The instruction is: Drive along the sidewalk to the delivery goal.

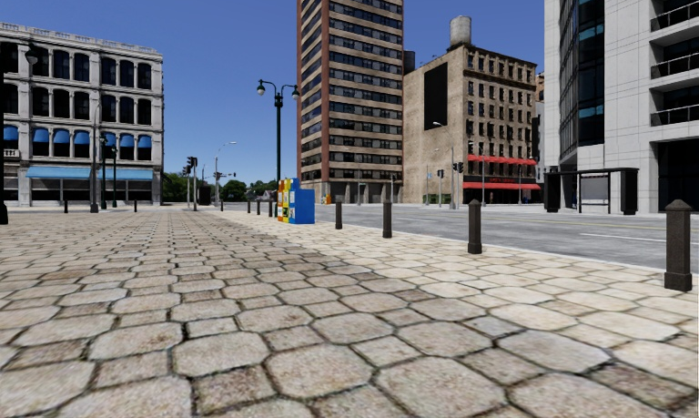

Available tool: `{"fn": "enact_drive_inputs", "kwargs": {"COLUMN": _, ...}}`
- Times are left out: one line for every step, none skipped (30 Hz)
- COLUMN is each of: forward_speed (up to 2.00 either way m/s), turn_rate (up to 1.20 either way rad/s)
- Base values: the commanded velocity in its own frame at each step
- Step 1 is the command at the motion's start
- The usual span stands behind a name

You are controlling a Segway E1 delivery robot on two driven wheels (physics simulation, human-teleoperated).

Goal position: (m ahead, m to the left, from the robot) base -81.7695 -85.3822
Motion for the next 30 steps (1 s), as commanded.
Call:
{"fn": "enact_drive_inputs", "kwargs": {"forward_speed": 0.00, "turn_rate": 0.00}}
{"fn": "enact_drive_inputs", "kwargs": {"forward_speed": 0.00, "turn_rate": 0.00}}
{"fn": "enact_drive_inputs", "kwargs": {"forward_speed": 0.00, "turn_rate": 0.00}}
{"fn": "enact_drive_inputs", "kwargs": {"forward_speed": 0.00, "turn_rate": 0.00}}
{"fn": "enact_drive_inputs", "kwargs": {"forward_speed": 0.00, "turn_rate": 0.00}}
{"fn": "enact_drive_inputs", "kwargs": {"forward_speed": 0.00, "turn_rate": 0.00}}
{"fn": "enact_drive_inputs", "kwargs": {"forward_speed": 0.00, "turn_rate": 0.00}}
{"fn": "enact_drive_inputs", "kwargs": {"forward_speed": 0.00, "turn_rate": 0.00}}
{"fn": "enact_drive_inputs", "kwargs": {"forward_speed": 0.00, "turn_rate": 0.00}}
{"fn": "enact_drive_inputs", "kwargs": {"forward_speed": 0.00, "turn_rate": 0.00}}
{"fn": "enact_drive_inputs", "kwargs": {"forward_speed": 0.00, "turn_rate": 0.00}}
{"fn": "enact_drive_inputs", "kwargs": {"forward_speed": 0.00, "turn_rate": 0.00}}
{"fn": "enact_drive_inputs", "kwargs": {"forward_speed": 0.00, "turn_rate": 0.00}}
{"fn": "enact_drive_inputs", "kwargs": {"forward_speed": 0.00, "turn_rate": 0.00}}
{"fn": "enact_drive_inputs", "kwargs": {"forward_speed": 0.00, "turn_rate": 0.00}}
{"fn": "enact_drive_inputs", "kwargs": {"forward_speed": 0.00, "turn_rate": 0.00}}
{"fn": "enact_drive_inputs", "kwargs": {"forward_speed": 0.00, "turn_rate": 0.00}}
{"fn": "enact_drive_inputs", "kwargs": {"forward_speed": 0.00, "turn_rate": 0.00}}
{"fn": "enact_drive_inputs", "kwargs": {"forward_speed": 0.00, "turn_rate": 0.00}}
{"fn": "enact_drive_inputs", "kwargs": {"forward_speed": 0.00, "turn_rate": 0.00}}
{"fn": "enact_drive_inputs", "kwargs": {"forward_speed": 0.00, "turn_rate": 0.00}}
{"fn": "enact_drive_inputs", "kwargs": {"forward_speed": 0.00, "turn_rate": 0.00}}
{"fn": "enact_drive_inputs", "kwargs": {"forward_speed": 0.00, "turn_rate": 0.00}}
{"fn": "enact_drive_inputs", "kwargs": {"forward_speed": 0.00, "turn_rate": 0.00}}
{"fn": "enact_drive_inputs", "kwargs": {"forward_speed": 0.00, "turn_rate": 0.00}}
{"fn": "enact_drive_inputs", "kwargs": {"forward_speed": 0.00, "turn_rate": 0.00}}
{"fn": "enact_drive_inputs", "kwargs": {"forward_speed": 0.00, "turn_rate": 0.00}}
{"fn": "enact_drive_inputs", "kwargs": {"forward_speed": 0.00, "turn_rate": 0.00}}
{"fn": "enact_drive_inputs", "kwargs": {"forward_speed": 0.00, "turn_rate": 0.00}}
{"fn": "enact_drive_inputs", "kwargs": {"forward_speed": 0.00, "turn_rate": 0.00}}
